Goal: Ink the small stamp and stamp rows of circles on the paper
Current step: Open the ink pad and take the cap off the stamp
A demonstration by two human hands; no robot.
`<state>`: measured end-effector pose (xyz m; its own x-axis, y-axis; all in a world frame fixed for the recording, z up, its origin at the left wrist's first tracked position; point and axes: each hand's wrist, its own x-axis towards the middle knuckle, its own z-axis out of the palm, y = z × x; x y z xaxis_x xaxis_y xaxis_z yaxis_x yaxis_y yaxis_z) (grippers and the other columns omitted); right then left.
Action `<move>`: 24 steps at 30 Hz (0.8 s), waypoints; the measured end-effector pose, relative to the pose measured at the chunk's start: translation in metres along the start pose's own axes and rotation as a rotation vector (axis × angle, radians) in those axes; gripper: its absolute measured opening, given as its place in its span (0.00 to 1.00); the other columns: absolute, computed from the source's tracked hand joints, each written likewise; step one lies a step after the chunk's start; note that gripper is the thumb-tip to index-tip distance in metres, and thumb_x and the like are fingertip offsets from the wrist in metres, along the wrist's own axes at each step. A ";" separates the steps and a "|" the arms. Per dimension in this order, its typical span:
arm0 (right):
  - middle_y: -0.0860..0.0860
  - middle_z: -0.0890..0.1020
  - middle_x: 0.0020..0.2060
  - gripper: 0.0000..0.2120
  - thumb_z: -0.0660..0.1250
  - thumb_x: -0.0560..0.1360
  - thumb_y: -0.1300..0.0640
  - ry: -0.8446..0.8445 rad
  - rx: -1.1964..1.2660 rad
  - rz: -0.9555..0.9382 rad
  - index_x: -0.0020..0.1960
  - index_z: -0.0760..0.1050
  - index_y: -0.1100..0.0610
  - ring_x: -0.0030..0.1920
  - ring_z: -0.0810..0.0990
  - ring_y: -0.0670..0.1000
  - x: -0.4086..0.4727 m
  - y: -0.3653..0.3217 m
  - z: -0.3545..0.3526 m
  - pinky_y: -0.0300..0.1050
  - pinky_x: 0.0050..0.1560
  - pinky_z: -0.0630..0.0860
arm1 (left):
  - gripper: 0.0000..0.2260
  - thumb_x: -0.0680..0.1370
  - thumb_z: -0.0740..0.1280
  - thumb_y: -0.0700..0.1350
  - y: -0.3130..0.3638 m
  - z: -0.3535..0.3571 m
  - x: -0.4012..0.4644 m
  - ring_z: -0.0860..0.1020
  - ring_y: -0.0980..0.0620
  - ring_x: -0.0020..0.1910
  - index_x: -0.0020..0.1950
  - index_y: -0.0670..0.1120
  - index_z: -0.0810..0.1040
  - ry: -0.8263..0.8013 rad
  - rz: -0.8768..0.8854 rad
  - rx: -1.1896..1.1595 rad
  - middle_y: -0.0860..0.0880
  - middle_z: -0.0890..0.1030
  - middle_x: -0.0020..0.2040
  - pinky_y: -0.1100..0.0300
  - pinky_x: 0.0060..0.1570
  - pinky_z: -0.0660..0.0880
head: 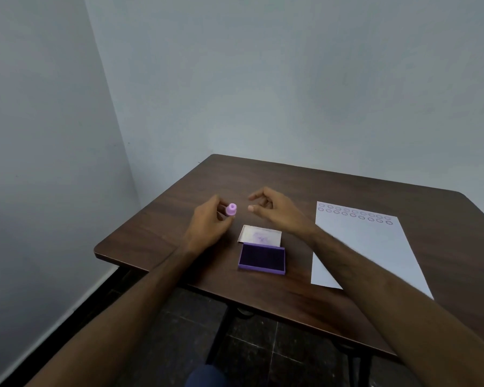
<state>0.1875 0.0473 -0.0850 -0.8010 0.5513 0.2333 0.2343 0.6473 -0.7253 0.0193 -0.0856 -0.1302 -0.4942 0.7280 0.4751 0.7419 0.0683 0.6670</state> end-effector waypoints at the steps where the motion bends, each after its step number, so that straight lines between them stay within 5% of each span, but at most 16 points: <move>1: 0.45 0.80 0.46 0.18 0.70 0.73 0.39 0.006 0.043 -0.020 0.59 0.75 0.45 0.44 0.78 0.42 -0.004 -0.003 -0.001 0.37 0.43 0.74 | 0.09 0.76 0.71 0.51 0.007 0.004 -0.002 0.80 0.58 0.41 0.49 0.48 0.78 0.000 0.060 -0.015 0.54 0.82 0.43 0.64 0.39 0.77; 4: 0.46 0.82 0.44 0.19 0.72 0.69 0.37 0.031 0.087 -0.084 0.56 0.76 0.43 0.42 0.80 0.44 -0.016 -0.007 -0.002 0.39 0.42 0.79 | 0.09 0.75 0.73 0.48 0.028 0.014 -0.007 0.80 0.57 0.40 0.50 0.46 0.79 0.036 0.163 -0.077 0.53 0.82 0.43 0.67 0.38 0.77; 9: 0.49 0.84 0.43 0.11 0.74 0.73 0.50 0.144 0.152 -0.096 0.51 0.79 0.53 0.43 0.83 0.52 -0.030 -0.008 -0.004 0.45 0.42 0.81 | 0.10 0.74 0.74 0.48 0.039 0.019 -0.016 0.80 0.54 0.42 0.53 0.49 0.81 0.017 0.163 -0.244 0.54 0.83 0.44 0.65 0.39 0.77; 14: 0.56 0.86 0.43 0.10 0.73 0.75 0.56 0.084 0.244 -0.068 0.53 0.78 0.60 0.41 0.85 0.55 -0.040 -0.004 -0.002 0.46 0.41 0.83 | 0.10 0.71 0.77 0.49 0.038 0.016 -0.024 0.81 0.58 0.44 0.51 0.51 0.82 -0.022 0.140 -0.272 0.58 0.84 0.45 0.69 0.40 0.76; 24: 0.58 0.86 0.44 0.09 0.71 0.76 0.61 0.105 0.558 0.046 0.55 0.79 0.62 0.41 0.84 0.51 -0.055 0.002 -0.017 0.43 0.44 0.81 | 0.12 0.70 0.79 0.41 0.015 -0.003 -0.027 0.84 0.52 0.49 0.51 0.46 0.83 -0.071 -0.034 -0.361 0.51 0.86 0.48 0.58 0.51 0.81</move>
<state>0.2415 0.0275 -0.0884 -0.7311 0.6401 0.2360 -0.0818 0.2612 -0.9618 0.0417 -0.1064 -0.1312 -0.4738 0.7756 0.4170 0.5120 -0.1427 0.8471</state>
